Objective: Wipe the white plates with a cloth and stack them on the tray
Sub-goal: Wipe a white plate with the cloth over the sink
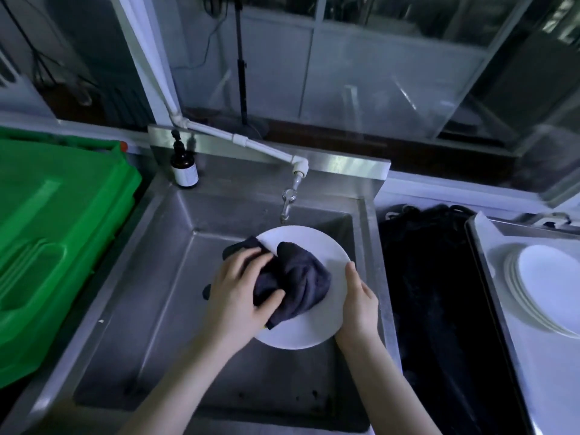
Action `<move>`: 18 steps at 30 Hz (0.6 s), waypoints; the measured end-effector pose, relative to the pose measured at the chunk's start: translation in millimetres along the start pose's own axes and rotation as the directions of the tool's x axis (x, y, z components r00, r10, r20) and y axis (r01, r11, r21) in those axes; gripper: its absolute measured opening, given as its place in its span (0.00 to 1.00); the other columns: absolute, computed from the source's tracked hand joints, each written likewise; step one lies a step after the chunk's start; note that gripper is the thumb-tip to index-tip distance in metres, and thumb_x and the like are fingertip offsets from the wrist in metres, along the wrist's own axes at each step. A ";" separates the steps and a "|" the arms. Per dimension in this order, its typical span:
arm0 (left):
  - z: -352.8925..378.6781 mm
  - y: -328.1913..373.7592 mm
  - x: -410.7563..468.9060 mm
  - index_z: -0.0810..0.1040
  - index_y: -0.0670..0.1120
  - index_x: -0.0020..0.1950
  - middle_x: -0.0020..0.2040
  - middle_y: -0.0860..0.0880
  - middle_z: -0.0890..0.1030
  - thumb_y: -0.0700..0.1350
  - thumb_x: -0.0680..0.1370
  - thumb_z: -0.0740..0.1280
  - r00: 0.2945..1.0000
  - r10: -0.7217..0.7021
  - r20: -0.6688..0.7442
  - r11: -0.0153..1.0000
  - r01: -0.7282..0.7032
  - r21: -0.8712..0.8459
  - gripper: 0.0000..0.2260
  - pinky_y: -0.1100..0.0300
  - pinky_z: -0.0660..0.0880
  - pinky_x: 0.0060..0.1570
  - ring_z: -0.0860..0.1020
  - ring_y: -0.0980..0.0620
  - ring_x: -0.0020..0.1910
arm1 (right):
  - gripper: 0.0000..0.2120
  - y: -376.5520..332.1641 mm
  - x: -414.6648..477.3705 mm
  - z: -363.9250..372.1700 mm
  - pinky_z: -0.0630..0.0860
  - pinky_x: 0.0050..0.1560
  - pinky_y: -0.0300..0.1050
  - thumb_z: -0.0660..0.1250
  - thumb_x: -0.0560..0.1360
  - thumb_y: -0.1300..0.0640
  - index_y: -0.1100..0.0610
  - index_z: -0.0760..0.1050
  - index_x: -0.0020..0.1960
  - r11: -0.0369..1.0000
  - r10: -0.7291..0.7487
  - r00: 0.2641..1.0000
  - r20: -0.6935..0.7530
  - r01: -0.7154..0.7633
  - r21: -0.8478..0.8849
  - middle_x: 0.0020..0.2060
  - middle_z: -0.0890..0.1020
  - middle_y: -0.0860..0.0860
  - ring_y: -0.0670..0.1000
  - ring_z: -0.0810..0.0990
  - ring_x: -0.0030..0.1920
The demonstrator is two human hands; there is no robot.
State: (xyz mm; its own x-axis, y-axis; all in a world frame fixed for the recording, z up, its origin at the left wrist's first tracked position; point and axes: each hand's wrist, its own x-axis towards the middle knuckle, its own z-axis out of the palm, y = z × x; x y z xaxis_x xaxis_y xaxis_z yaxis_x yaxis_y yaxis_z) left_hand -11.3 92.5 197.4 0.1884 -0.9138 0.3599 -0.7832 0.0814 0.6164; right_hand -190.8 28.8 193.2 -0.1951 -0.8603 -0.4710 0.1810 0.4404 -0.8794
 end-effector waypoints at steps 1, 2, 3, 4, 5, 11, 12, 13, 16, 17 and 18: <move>2.9 9.8 -6.4 0.81 0.45 0.61 0.64 0.48 0.78 0.52 0.73 0.66 0.999 0.039 0.020 0.996 -0.040 0.084 0.20 0.36 0.69 0.64 0.74 0.39 0.67 | 0.19 -3.1 -2.9 -2.7 0.83 0.40 0.49 0.67 0.79 0.43 0.55 0.85 0.39 1.000 0.009 1.000 -0.004 -0.009 0.025 0.39 0.88 0.54 0.56 0.87 0.40; 5.4 21.9 -13.0 0.82 0.46 0.60 0.64 0.48 0.79 0.53 0.74 0.64 0.995 0.085 0.051 0.985 -0.091 0.145 0.19 0.31 0.65 0.65 0.72 0.38 0.69 | 0.18 -7.0 -4.9 -4.7 0.83 0.43 0.50 0.67 0.79 0.44 0.57 0.85 0.41 0.999 0.006 1.000 -0.010 -0.006 0.050 0.41 0.88 0.56 0.57 0.86 0.41; 8.2 33.3 -18.9 0.82 0.48 0.60 0.64 0.51 0.79 0.54 0.75 0.63 0.988 0.128 0.087 0.972 -0.142 0.186 0.18 0.27 0.62 0.65 0.71 0.39 0.71 | 0.18 -10.9 -6.1 -6.4 0.83 0.45 0.50 0.67 0.79 0.45 0.58 0.84 0.43 0.997 -0.001 1.000 -0.014 0.002 0.079 0.44 0.88 0.57 0.56 0.86 0.43; 11.0 43.6 -23.4 0.81 0.50 0.61 0.66 0.54 0.78 0.54 0.76 0.62 0.978 0.162 0.130 0.958 -0.187 0.215 0.18 0.26 0.60 0.66 0.69 0.41 0.72 | 0.17 -15.2 -8.5 -7.8 0.82 0.46 0.49 0.66 0.80 0.47 0.60 0.84 0.45 0.993 -0.005 1.000 -0.005 0.005 0.116 0.46 0.87 0.58 0.56 0.86 0.44; 13.2 52.7 -25.3 0.80 0.52 0.62 0.67 0.56 0.77 0.55 0.76 0.61 0.966 0.192 0.171 0.942 -0.231 0.245 0.18 0.26 0.59 0.65 0.69 0.43 0.73 | 0.17 -19.3 -10.6 -8.4 0.81 0.47 0.48 0.66 0.80 0.48 0.61 0.83 0.46 0.988 -0.006 1.000 0.021 0.003 0.153 0.47 0.87 0.60 0.57 0.85 0.46; 22.1 75.6 8.6 0.56 0.62 0.78 0.80 0.60 0.55 0.58 0.80 0.47 0.906 0.052 0.420 0.913 -0.214 0.347 0.25 0.35 0.57 0.71 0.53 0.48 0.79 | 0.22 -35.8 -20.7 -13.8 0.69 0.29 0.37 0.66 0.81 0.53 0.73 0.78 0.43 0.988 -0.124 0.992 -0.014 0.124 0.092 0.28 0.78 0.60 0.48 0.71 0.30; 22.2 72.3 16.7 0.52 0.62 0.79 0.81 0.59 0.51 0.58 0.81 0.48 0.910 0.002 0.414 0.918 -0.166 0.361 0.24 0.38 0.55 0.72 0.50 0.50 0.80 | 0.24 -39.2 -21.7 -15.2 0.67 0.32 0.40 0.66 0.81 0.52 0.73 0.75 0.41 0.984 -0.162 0.987 -0.013 0.163 0.067 0.33 0.69 0.51 0.50 0.68 0.33; 19.6 68.9 23.5 0.52 0.61 0.79 0.81 0.56 0.49 0.57 0.83 0.50 0.923 -0.046 0.383 0.921 -0.109 0.374 0.24 0.41 0.54 0.73 0.50 0.50 0.80 | 0.23 -44.5 -24.1 -17.1 0.65 0.36 0.42 0.67 0.80 0.50 0.68 0.72 0.37 0.981 -0.181 0.983 0.002 0.181 0.075 0.33 0.69 0.54 0.50 0.67 0.36; 5.7 66.6 26.6 0.61 0.53 0.78 0.80 0.42 0.57 0.54 0.83 0.56 0.957 -0.071 0.281 0.902 -0.058 0.427 0.23 0.45 0.55 0.75 0.56 0.43 0.79 | 0.23 -64.3 -21.8 -26.7 0.67 0.38 0.44 0.68 0.79 0.48 0.64 0.72 0.34 0.962 -0.221 0.975 -0.016 0.221 0.158 0.32 0.71 0.55 0.50 0.68 0.35; 2.7 69.6 19.5 0.65 0.50 0.77 0.77 0.40 0.63 0.53 0.82 0.56 0.962 -0.016 0.274 0.906 -0.102 0.411 0.23 0.44 0.59 0.74 0.60 0.39 0.77 | 0.24 -71.4 -19.1 -30.2 0.67 0.37 0.43 0.68 0.79 0.47 0.65 0.71 0.34 0.957 -0.237 0.971 -0.030 0.238 0.166 0.32 0.72 0.55 0.50 0.69 0.34; 2.3 74.6 9.8 0.68 0.49 0.75 0.75 0.40 0.67 0.53 0.81 0.54 0.960 0.047 0.275 0.918 -0.150 0.368 0.24 0.42 0.62 0.72 0.64 0.37 0.75 | 0.25 -77.5 -16.9 -32.8 0.68 0.36 0.42 0.68 0.79 0.47 0.67 0.71 0.35 0.952 -0.258 0.966 -0.037 0.260 0.164 0.31 0.72 0.54 0.49 0.69 0.33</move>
State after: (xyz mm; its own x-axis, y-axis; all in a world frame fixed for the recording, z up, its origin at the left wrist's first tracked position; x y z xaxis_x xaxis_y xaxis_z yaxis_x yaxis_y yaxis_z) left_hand -69.2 88.7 245.3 -0.0186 -0.9831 0.1824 -0.9650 0.0654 0.2540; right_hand -233.1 17.6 267.0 -0.2709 -0.9345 -0.2308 0.2795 0.1531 -0.9479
